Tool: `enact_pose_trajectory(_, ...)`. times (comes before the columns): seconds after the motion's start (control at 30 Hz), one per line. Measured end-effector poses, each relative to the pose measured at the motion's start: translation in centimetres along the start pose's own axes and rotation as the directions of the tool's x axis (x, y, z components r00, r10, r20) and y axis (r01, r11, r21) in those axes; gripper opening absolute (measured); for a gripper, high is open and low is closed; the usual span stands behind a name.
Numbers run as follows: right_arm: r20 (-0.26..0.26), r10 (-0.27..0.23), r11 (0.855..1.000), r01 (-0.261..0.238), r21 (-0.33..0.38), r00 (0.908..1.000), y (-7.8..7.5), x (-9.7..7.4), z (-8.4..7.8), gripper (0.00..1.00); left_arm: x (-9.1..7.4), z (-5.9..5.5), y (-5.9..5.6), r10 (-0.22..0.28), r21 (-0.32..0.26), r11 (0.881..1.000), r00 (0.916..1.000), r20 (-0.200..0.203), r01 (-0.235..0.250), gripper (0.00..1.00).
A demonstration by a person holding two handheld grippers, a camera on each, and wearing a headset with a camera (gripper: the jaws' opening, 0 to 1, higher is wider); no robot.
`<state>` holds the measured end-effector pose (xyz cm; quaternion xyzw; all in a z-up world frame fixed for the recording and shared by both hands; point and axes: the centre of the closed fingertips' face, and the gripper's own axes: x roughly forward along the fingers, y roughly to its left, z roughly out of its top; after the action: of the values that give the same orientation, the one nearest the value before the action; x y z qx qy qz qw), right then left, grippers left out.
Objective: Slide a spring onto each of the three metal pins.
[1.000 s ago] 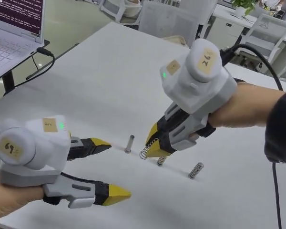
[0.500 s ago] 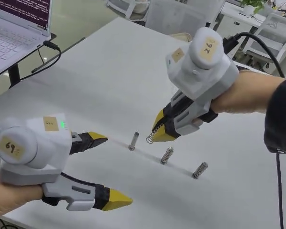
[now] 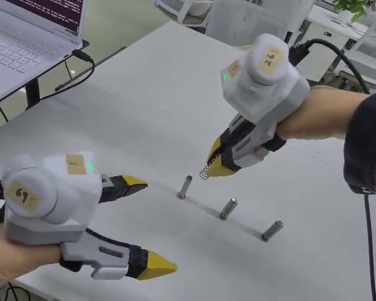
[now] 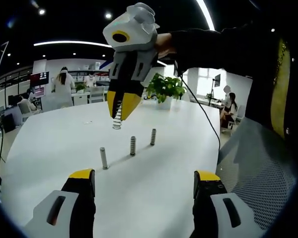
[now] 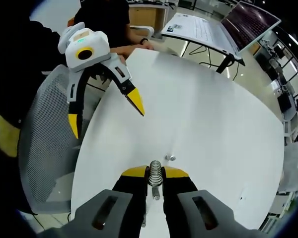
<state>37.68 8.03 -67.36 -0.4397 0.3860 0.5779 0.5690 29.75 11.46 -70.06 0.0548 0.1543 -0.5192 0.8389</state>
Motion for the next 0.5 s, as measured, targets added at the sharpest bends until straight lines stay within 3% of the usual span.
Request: enact_pose_trajectory(0.5, -0.059, -0.003, 1.0, 0.002, -0.008, 0.9982, -1.9, 2.9, -0.7, 0.08, -0.2, -0.4, 0.1, 0.004, -0.003, 1.0, 1.0, -0.004, -0.004, 0.76)
